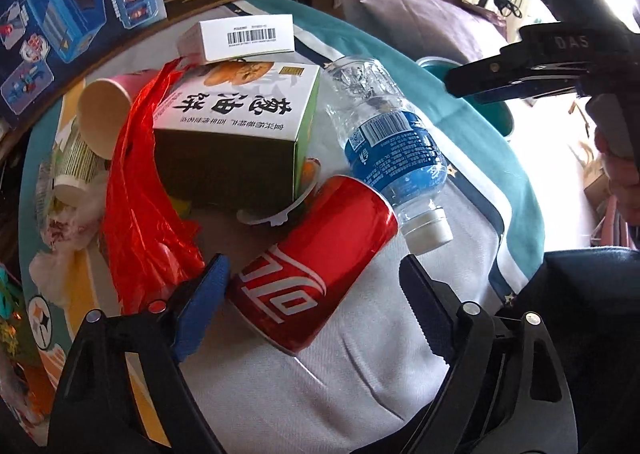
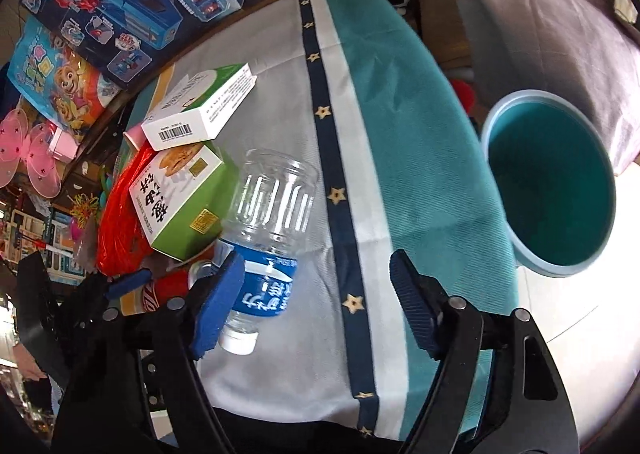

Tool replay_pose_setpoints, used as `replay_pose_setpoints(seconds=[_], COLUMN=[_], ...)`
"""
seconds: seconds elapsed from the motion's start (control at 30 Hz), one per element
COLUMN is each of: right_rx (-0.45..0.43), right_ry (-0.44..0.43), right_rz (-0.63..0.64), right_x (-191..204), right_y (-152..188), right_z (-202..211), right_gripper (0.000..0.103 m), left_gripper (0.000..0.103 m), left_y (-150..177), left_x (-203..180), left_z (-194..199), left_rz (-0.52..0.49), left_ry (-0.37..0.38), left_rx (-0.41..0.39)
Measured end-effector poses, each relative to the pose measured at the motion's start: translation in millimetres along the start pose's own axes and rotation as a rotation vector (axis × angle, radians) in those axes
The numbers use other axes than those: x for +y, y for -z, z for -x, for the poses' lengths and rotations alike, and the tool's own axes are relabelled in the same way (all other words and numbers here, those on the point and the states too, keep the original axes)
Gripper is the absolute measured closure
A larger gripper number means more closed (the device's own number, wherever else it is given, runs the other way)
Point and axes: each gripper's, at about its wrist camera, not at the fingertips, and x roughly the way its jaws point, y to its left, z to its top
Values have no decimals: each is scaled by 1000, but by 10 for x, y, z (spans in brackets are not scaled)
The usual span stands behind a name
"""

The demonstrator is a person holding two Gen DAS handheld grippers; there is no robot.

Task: Collect trash
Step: 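Grasp the blue-labelled water bottle with the right tool while the left tool grasps the red Coca-Cola can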

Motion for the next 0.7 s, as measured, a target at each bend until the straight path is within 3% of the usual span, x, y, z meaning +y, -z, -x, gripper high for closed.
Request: replay_pose_setpoints(seconds=[0.2, 0.4, 0.7], right_rx=[104, 137, 123], right_ry=[-45, -68, -10], right_rz=[5, 2, 13], right_x=[263, 301, -107], right_y=[-114, -86, 58], right_z=[-433, -666, -453], right_gripper=[31, 35, 38], left_gripper=[21, 21, 21], left_y=[78, 99, -67], left_x=[41, -41, -92], left_z=[-16, -22, -88], left_rz=[36, 72, 57], left_ry=[59, 142, 41], left_rx=[18, 27, 60])
